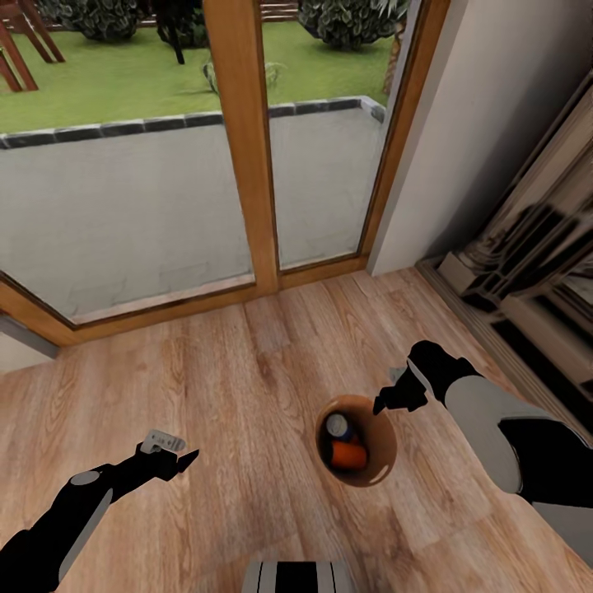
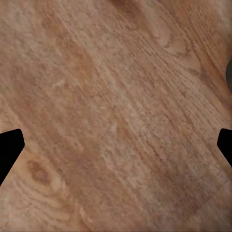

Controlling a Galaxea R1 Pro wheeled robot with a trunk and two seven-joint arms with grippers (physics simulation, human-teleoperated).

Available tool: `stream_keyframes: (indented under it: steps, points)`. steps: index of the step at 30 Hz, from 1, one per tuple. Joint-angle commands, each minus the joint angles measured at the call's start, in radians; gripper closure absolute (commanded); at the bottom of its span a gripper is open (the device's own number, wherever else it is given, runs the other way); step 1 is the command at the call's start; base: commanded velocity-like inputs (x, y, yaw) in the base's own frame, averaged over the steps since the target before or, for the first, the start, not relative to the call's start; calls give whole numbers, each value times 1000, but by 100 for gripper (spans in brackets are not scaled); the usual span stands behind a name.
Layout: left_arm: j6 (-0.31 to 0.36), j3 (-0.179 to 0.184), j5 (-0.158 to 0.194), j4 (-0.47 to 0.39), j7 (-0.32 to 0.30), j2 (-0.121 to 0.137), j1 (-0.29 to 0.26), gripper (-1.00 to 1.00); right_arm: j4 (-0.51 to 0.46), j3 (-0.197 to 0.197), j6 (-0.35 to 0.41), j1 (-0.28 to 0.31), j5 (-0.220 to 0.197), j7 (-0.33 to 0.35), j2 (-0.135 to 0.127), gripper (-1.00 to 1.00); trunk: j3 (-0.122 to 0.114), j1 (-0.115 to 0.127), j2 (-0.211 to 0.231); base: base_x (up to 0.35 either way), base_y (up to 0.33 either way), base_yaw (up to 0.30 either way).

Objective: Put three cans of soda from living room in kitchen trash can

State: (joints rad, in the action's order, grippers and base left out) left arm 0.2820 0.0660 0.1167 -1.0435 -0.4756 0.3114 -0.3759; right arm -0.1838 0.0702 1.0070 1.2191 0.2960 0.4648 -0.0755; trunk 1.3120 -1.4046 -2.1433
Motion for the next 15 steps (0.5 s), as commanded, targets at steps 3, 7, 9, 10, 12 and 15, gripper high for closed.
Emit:
stream_keyframes:
  steps: [3, 7, 9, 10, 12, 15]
  points:
    - [0, 0, 0, 0, 0, 0, 0, -100, 2, 0, -22, -3, 1, -1, -1, -100, -9, 12, 21, 0, 0, 0]
    - [0, 0, 0, 0, 0, 0, 0, -100, 3, -1, -45, -12, 1, -1, -1, -100, -22, 27, 49, 0, 0, 0]
    - [0, 0, 0, 0, 0, 0, 0, -100, 3, -1, -50, -16, 1, -1, -2, -100, -28, 35, 63, 0, 0, 0]
    - [0, 0, 0, 0, 0, 0, 0, -100, 3, -1, -52, -17, 1, -1, -2, -100, -31, 38, 70, 0, 0, 0]
    - [0, 0, 0, 0, 0, 0, 0, -100, 3, -1, -56, -21, 1, -1, -2, -100, -38, 46, 84, 0, 0, 0]
    - [0, 0, 0, 0, 0, 0, 0, -100, 3, -1, -59, -26, 1, -1, -3, -100, -47, 58, 105, 0, 0, 0]
